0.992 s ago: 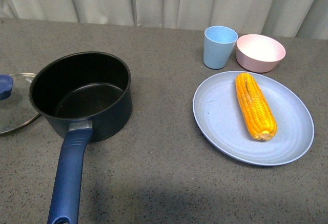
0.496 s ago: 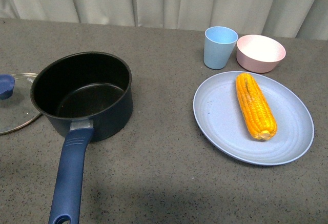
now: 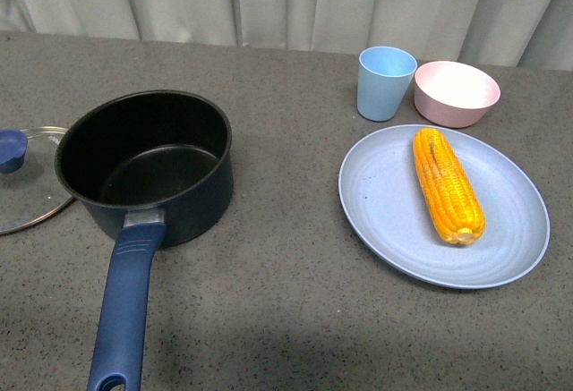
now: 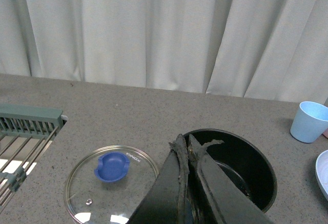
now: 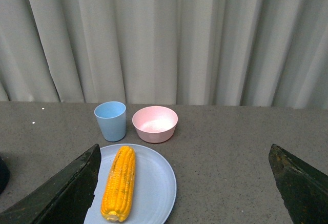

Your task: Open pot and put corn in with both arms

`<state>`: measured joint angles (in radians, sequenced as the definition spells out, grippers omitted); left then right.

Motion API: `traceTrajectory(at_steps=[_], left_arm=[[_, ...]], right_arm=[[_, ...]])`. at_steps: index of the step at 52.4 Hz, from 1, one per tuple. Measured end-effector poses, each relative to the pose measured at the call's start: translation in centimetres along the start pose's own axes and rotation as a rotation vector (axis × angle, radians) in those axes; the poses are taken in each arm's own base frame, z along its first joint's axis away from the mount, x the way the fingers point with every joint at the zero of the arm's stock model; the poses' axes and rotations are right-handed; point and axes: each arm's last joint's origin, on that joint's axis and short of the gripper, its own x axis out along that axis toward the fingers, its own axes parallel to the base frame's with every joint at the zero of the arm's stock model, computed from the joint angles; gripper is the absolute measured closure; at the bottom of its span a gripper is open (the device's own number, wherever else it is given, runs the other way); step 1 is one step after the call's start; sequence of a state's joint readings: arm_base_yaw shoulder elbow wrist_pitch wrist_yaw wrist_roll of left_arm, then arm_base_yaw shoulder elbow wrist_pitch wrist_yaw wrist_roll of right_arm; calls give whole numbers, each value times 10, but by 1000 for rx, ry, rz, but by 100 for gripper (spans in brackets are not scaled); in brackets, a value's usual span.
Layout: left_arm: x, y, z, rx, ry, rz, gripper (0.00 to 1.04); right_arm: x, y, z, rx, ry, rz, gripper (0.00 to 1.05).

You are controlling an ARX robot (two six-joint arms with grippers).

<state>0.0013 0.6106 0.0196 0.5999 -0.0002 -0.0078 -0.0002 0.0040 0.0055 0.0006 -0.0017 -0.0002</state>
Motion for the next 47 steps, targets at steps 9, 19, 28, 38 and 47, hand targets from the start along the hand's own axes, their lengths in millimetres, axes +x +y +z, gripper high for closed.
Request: traceTrajectory(at_steps=[9, 19, 28, 38, 47], left_arm=[[-7, 0, 2, 0, -5, 0, 101], [-14, 0, 4, 0, -11, 0, 101], [-19, 0, 5, 0, -14, 0, 101], [-24, 0, 5, 0, -14, 0, 101], [-27, 0, 4, 0, -14, 0, 101]], right_arm=[[0, 0, 0, 0, 0, 0, 9], [0, 0, 0, 0, 0, 0, 9], [0, 0, 0, 0, 0, 0, 9], [0, 0, 0, 0, 0, 0, 9], [0, 0, 0, 0, 0, 0, 9]])
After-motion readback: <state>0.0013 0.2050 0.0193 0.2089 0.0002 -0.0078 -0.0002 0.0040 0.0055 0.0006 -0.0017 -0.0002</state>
